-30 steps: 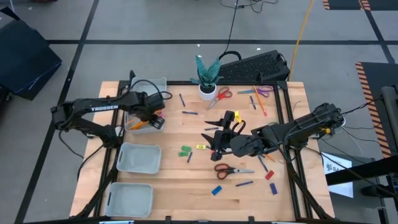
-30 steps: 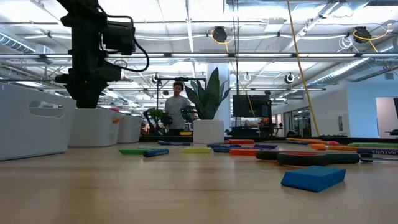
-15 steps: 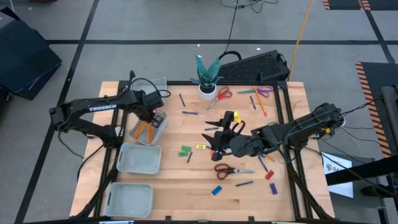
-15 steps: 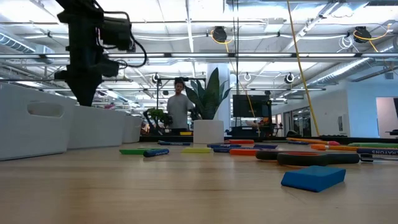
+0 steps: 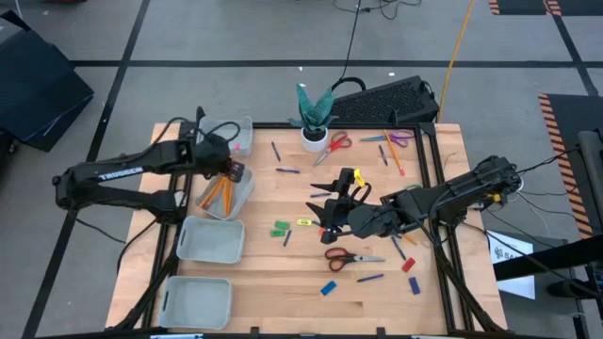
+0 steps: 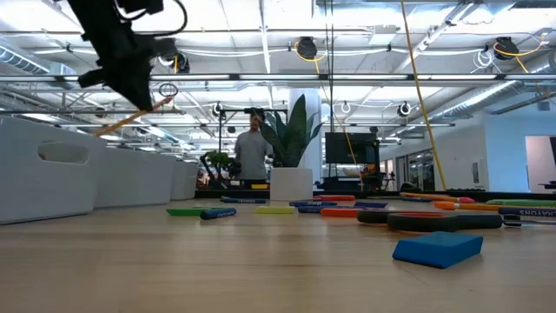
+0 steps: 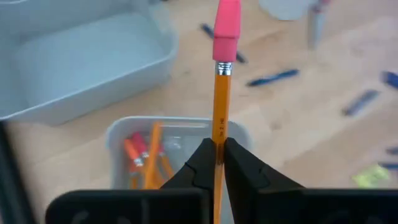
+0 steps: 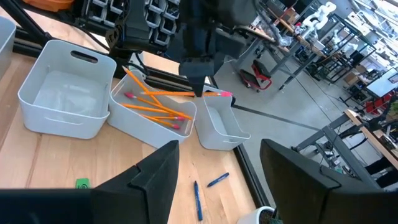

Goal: Sort crayons/erasers/pens/pencils in bins
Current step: Put the orange pencil into the middle top gray bin, then adjust the middle top gray bin

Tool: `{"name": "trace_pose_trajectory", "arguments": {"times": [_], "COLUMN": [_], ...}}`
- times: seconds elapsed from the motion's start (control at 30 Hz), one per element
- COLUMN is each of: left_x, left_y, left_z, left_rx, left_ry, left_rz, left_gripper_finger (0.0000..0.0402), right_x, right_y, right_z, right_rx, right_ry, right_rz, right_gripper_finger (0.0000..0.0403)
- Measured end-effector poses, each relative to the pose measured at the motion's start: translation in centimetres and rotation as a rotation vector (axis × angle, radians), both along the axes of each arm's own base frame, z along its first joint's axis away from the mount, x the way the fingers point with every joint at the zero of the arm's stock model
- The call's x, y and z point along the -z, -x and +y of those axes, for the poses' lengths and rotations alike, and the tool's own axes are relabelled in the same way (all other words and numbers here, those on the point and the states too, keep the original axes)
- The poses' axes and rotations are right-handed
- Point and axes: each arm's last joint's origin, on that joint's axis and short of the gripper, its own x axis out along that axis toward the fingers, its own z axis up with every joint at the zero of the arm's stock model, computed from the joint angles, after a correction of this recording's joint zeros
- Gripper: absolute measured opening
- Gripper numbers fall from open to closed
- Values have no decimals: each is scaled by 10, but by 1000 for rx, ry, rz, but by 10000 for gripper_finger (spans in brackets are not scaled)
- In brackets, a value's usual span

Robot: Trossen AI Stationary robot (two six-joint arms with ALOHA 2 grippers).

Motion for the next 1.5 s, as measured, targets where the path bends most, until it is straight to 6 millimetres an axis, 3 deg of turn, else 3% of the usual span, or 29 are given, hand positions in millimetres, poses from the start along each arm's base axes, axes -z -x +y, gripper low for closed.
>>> {"name": "trace_pose_trajectory", "arguments": {"times": [0.17, 0.33, 0.43, 0.63, 0.73, 1.03, 1.33, 1.5], "left_x": [27, 46, 42, 9, 11, 46, 80, 93], "left_y": [6, 9, 9, -3, -12, -45, -63, -68], "left_z": [-6, -11, -11, -11, -16, -38, -40, -40], "left_rx": [-40, -60, -47, -5, -7, 11, 6, 41], "left_ry": [24, 48, 59, 156, 233, 277, 321, 327], "left_rz": [101, 125, 120, -23, -14, 155, 319, 386], "left_gripper_finger": [24, 69, 113, 175, 173, 152, 150, 100], "right_x": [0, 0, 1, 0, 2, 2, 2, 3], "right_y": [0, 0, 0, 0, 0, 1, 2, 2], "right_z": [0, 0, 0, -1, -1, 1, 1, 1], "right_rx": [0, 0, 0, -59, -58, -69, -69, -69], "right_ry": [0, 2, 2, -47, -37, -28, -28, -26], "right_rz": [2, 5, 7, 11, 28, 36, 39, 44], "right_gripper_finger": [219, 219, 219, 219, 219, 219, 219, 219]}}
